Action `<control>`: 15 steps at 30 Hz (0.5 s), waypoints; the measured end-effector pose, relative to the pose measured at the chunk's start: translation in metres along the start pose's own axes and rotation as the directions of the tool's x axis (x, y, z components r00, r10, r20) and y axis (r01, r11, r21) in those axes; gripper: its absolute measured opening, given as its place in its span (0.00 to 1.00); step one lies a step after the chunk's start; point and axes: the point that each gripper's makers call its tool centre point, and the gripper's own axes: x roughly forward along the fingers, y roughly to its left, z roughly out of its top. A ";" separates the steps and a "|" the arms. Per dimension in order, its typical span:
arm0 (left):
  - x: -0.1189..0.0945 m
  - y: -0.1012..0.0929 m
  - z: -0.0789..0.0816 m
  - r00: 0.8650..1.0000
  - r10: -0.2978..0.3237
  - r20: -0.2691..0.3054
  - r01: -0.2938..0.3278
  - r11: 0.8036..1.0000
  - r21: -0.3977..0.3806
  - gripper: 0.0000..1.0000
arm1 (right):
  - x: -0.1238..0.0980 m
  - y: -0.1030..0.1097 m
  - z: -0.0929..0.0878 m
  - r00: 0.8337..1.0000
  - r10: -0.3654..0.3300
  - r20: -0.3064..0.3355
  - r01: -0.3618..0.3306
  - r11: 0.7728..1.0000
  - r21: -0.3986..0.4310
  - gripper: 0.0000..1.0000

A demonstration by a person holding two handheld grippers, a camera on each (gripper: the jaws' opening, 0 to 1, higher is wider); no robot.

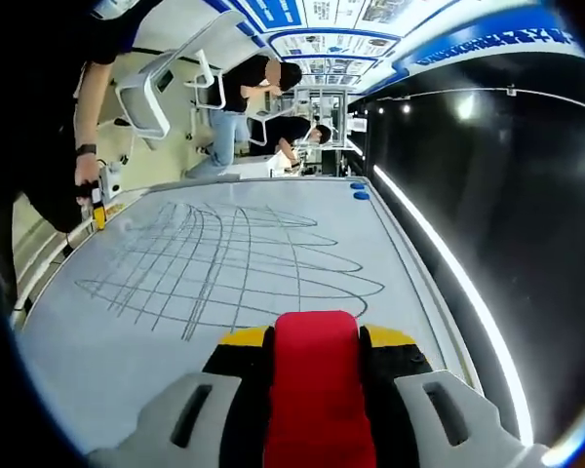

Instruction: Wipe the writing off the whiteboard with the eraser

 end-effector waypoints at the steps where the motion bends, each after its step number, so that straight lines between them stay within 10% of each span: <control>1: 0.000 0.000 0.000 1.000 0.002 -0.001 -0.002 1.000 -0.002 0.27 | 0.000 0.002 0.001 1.000 0.001 -0.001 -0.001 1.000 0.001 0.37; 15: 0.000 0.000 0.000 1.000 0.023 -0.007 -0.023 1.000 -0.013 0.28 | -0.001 0.027 0.001 1.000 -0.005 -0.002 0.005 1.000 0.009 0.37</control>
